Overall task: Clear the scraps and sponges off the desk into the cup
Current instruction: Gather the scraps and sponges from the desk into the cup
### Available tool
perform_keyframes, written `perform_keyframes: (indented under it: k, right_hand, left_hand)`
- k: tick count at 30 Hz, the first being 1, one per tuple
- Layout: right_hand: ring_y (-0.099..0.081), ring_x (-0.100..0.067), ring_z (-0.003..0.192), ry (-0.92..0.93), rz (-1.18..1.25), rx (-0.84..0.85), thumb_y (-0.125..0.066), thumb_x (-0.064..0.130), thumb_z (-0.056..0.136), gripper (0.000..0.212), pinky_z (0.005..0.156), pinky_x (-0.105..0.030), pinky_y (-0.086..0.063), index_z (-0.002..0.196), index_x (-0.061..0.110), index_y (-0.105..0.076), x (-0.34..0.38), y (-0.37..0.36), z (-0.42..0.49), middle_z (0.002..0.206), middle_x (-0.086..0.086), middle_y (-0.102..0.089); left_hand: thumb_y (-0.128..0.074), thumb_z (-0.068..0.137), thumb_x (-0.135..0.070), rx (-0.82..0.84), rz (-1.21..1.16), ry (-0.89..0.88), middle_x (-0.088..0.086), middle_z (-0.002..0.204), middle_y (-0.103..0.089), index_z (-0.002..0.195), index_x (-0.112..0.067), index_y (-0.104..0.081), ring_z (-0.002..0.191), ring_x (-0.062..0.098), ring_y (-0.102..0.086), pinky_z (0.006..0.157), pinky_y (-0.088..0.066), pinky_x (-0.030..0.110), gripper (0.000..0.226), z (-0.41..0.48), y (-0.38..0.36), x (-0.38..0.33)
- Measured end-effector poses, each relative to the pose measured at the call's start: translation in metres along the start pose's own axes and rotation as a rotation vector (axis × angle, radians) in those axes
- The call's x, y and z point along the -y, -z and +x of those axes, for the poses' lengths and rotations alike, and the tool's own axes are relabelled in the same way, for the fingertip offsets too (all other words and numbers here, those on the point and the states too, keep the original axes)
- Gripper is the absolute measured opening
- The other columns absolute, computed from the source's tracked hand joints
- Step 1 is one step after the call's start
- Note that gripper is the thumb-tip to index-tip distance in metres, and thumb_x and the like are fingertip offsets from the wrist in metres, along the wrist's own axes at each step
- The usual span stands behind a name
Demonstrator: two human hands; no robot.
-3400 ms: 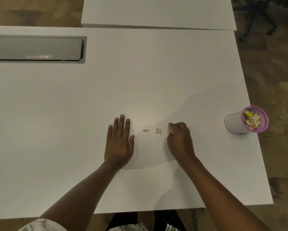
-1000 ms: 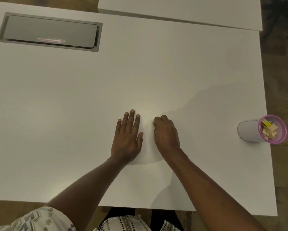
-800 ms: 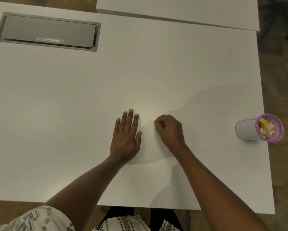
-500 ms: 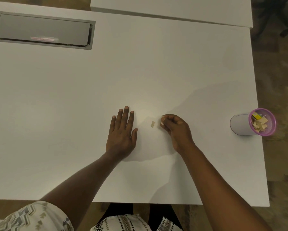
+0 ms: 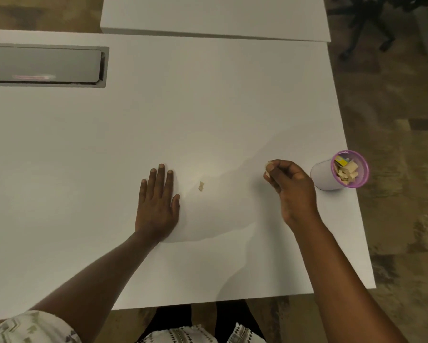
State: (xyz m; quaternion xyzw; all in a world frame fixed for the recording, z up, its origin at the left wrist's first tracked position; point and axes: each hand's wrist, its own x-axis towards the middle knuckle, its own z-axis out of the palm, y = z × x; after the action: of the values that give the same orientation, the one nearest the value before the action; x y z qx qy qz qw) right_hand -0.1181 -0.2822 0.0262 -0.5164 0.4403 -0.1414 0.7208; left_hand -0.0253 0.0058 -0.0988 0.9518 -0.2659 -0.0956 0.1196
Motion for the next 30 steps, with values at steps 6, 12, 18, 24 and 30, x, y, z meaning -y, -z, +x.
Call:
perform_keyframes:
  k: [6,12,18,24,30]
  right_hand:
    - [-0.066,-0.006,0.07,0.207,-0.135,-0.238,-0.067,0.002,0.09,0.013,0.079,-0.024,-0.057,0.086,0.014,-0.07,0.029,0.051,0.006,0.082,0.002,-0.067]
    - [-0.065,-0.007,0.068,0.309,-0.44,-0.541,-0.069,0.019,0.085,0.005,0.074,-0.032,-0.057,0.083,0.023,-0.07,0.041,0.101,0.027,0.076,0.005,-0.07]
    - [-0.067,-0.021,0.083,0.373,-0.795,-0.559,-0.061,0.012,0.087,0.01,0.067,-0.017,-0.046,0.09,0.015,-0.07,0.04,0.12,0.044,0.094,-0.009,-0.072]
    - [-0.062,-0.031,0.095,0.393,-1.041,-0.554,-0.054,0.003,0.088,0.023,0.076,-0.022,-0.039,0.1,0.009,-0.072,0.04,0.122,0.047,0.108,-0.016,-0.066]
    - [-0.06,-0.034,0.093,0.485,-1.142,-0.565,-0.062,0.009,0.086,0.016,0.077,-0.028,-0.042,0.099,0.008,-0.07,0.038,0.127,0.046,0.107,-0.019,-0.062]
  left_hand:
    - [-0.025,0.103,-0.036,-0.006,0.01,-0.015,0.005,0.17,-0.002,0.161,-0.011,-0.01,0.157,0.026,0.001,0.126,-0.012,0.052,0.065,0.0,-0.001,-0.001]
    - [-0.026,0.103,-0.036,-0.002,0.026,-0.008,0.004,0.17,-0.001,0.161,-0.012,-0.009,0.157,0.024,0.002,0.126,-0.012,0.051,0.065,0.001,-0.001,-0.001]
    - [-0.026,0.102,-0.036,0.004,0.036,-0.008,0.004,0.17,-0.001,0.161,-0.012,-0.008,0.157,0.025,0.002,0.126,-0.012,0.051,0.066,0.003,-0.001,0.0]
    - [-0.028,0.102,-0.035,-0.004,0.031,-0.01,0.003,0.17,-0.001,0.161,-0.012,-0.009,0.157,0.024,0.002,0.126,-0.012,0.051,0.066,0.002,-0.001,-0.001]
    - [-0.026,0.102,-0.037,0.011,0.016,-0.01,0.002,0.17,0.0,0.162,-0.014,-0.008,0.157,0.023,0.003,0.126,-0.011,0.05,0.066,0.003,0.0,-0.001]
